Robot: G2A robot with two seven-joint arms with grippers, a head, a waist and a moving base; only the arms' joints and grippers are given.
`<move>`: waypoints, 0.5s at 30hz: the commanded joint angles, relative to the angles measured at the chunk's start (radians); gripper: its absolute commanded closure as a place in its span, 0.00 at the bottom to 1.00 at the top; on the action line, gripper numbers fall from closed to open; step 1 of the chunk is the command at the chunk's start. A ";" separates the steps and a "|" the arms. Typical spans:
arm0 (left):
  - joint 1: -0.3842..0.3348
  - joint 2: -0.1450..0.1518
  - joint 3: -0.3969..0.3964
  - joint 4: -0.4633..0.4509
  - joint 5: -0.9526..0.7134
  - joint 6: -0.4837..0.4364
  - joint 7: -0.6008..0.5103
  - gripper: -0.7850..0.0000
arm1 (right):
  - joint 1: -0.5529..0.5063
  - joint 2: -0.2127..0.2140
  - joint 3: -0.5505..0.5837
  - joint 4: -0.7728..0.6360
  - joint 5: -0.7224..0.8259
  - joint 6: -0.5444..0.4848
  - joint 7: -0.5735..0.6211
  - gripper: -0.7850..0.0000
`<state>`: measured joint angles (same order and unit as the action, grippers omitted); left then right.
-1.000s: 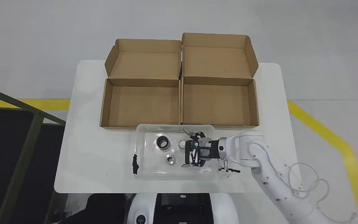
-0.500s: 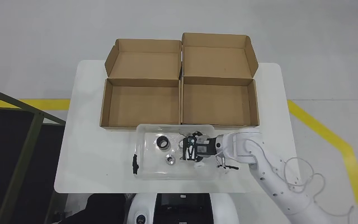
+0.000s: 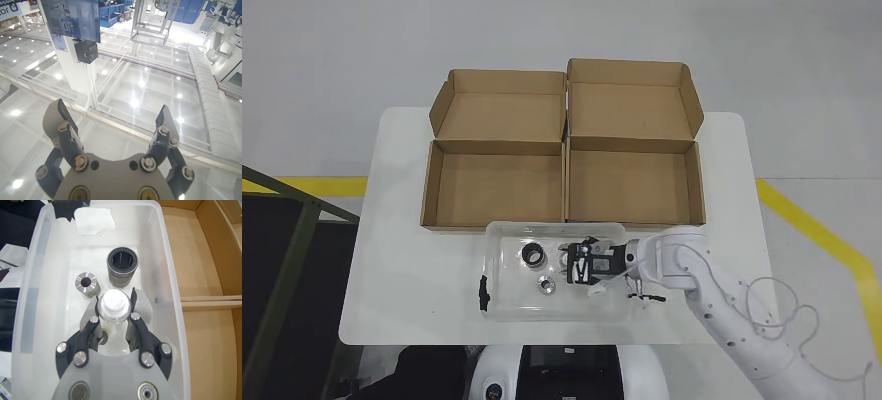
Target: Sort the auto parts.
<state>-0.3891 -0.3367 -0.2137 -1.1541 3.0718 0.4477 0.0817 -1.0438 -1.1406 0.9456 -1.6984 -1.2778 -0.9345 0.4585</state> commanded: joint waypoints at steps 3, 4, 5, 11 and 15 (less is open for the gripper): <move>0.000 0.000 0.000 0.000 0.000 0.000 0.000 0.00 | -0.010 0.007 0.020 -0.032 0.006 -0.009 -0.012 1.00; 0.000 0.000 0.000 0.000 0.000 0.000 0.000 0.00 | -0.013 0.010 0.029 -0.045 0.006 -0.010 -0.016 1.00; 0.000 0.000 0.000 0.000 0.000 0.000 0.000 0.00 | -0.016 0.011 0.035 -0.053 0.006 -0.012 -0.019 1.00; 0.000 0.000 0.000 0.000 0.000 0.000 0.000 0.00 | -0.046 0.027 0.089 -0.134 0.015 -0.029 -0.034 1.00; 0.000 0.000 0.000 0.000 0.000 0.000 0.000 0.00 | -0.064 0.036 0.121 -0.185 0.029 -0.038 -0.048 1.00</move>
<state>-0.3891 -0.3367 -0.2137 -1.1541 3.0718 0.4477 0.0817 -1.1040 -1.1062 1.0592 -1.8730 -1.2526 -0.9700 0.4148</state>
